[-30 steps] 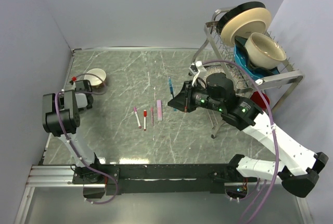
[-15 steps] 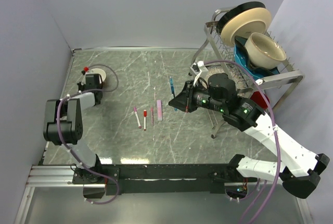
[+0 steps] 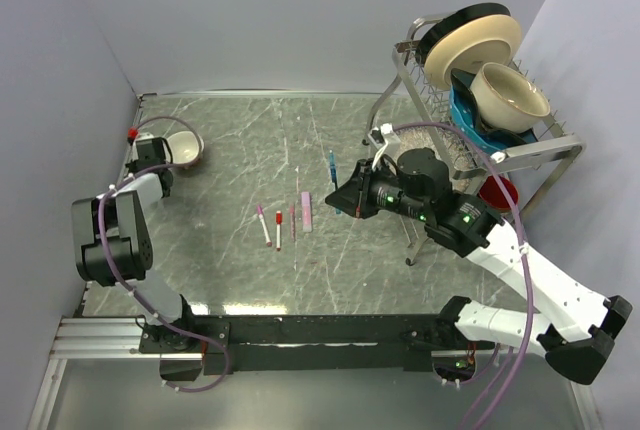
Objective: Insert the pens into the pen caps
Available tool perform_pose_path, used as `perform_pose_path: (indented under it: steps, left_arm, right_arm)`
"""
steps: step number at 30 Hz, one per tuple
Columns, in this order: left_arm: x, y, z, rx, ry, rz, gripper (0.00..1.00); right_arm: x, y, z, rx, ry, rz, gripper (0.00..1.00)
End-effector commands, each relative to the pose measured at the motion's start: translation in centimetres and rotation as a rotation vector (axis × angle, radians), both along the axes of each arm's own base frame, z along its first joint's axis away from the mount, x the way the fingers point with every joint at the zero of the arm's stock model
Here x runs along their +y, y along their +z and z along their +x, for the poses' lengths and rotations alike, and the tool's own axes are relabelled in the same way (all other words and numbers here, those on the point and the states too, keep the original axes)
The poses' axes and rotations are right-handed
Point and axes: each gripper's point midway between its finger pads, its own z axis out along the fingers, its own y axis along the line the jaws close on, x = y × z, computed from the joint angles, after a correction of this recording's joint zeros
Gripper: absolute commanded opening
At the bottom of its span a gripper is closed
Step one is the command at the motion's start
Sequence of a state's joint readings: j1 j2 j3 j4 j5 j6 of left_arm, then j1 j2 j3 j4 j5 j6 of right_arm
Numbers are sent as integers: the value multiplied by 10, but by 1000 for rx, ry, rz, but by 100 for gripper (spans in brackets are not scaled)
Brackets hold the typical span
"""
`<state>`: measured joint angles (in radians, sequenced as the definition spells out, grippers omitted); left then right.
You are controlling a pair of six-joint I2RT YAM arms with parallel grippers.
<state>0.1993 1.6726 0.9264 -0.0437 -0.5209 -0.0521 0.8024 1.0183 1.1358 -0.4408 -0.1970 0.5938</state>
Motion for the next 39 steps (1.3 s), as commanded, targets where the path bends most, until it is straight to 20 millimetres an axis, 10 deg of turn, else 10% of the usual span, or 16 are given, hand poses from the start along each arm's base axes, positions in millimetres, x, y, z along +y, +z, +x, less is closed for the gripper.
perform_pose_path:
  steps: [1, 16, 24, 29, 36, 39]
  left_arm:
    - [-2, -6, 7, -54, 29, -103, 1]
    - [-29, -25, 25, -15, -49, -271, 1]
    - [-101, -21, 16, -18, -223, -457, 1]
    - [-136, 7, -2, -79, -294, -480, 1]
    - [-82, 104, 2, -414, 204, -459, 2]
    - [-70, 131, 6, -617, 421, -609, 34]
  right_arm:
    - [-3, 29, 2, -92, -25, 87, 0]
    - [-20, 38, -5, -123, -59, 108, 0]
    - [-33, 51, -15, -132, -83, 156, 0]
    - [-39, 60, -22, -136, -84, 177, 0]
    - [-41, 58, -26, -128, -81, 191, 0]
    - [-40, 56, -26, -124, -80, 196, 0]
